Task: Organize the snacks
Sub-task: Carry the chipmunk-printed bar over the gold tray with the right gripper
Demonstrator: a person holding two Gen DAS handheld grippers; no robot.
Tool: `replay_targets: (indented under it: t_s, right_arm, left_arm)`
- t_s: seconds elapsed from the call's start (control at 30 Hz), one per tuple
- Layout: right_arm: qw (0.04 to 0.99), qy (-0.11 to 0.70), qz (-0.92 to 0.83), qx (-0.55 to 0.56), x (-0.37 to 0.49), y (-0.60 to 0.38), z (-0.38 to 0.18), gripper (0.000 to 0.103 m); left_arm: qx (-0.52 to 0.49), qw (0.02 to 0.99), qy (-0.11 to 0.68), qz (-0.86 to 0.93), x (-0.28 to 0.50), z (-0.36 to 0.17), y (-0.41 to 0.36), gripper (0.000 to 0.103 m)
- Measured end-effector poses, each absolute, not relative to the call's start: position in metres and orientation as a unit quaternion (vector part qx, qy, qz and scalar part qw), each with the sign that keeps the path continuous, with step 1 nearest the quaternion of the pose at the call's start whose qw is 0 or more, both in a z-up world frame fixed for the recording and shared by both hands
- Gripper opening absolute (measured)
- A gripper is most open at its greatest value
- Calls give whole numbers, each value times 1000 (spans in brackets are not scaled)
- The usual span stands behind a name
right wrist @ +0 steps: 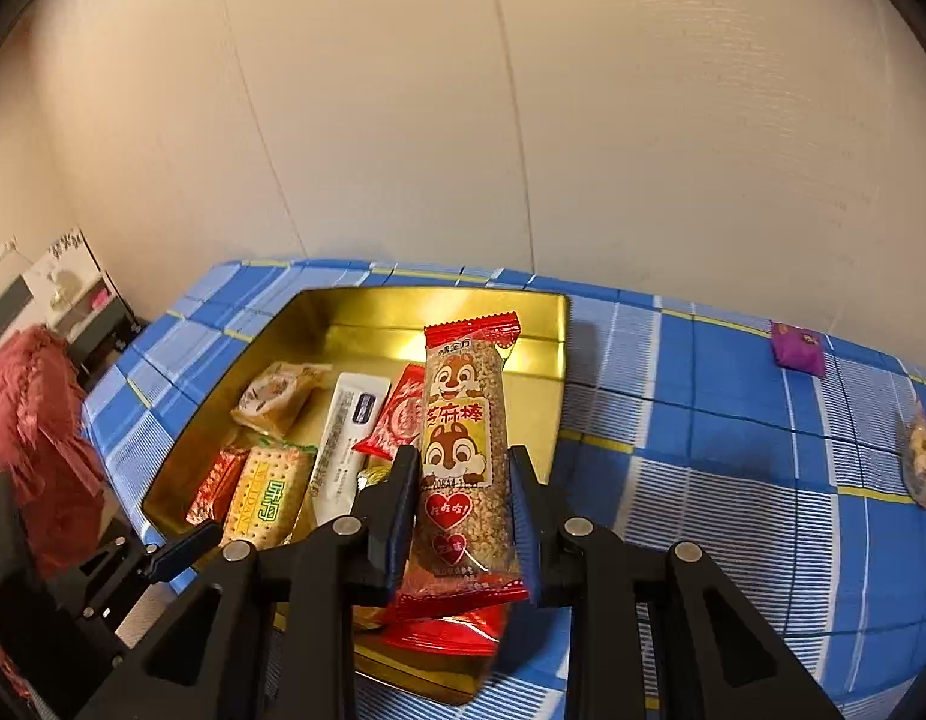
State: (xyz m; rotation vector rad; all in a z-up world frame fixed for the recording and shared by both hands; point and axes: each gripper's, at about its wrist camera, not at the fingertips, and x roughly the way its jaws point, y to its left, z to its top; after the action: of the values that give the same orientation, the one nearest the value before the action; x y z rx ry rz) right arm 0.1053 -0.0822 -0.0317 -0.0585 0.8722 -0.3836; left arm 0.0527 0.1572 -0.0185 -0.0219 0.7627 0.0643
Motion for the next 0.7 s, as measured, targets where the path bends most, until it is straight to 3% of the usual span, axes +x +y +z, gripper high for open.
replay_targets:
  t_s: [0.7]
  right_arm:
    - [849, 482, -212, -43, 125, -92, -88, 30]
  left_arm:
    - [-15, 931, 364, 32, 46, -17, 157, 39]
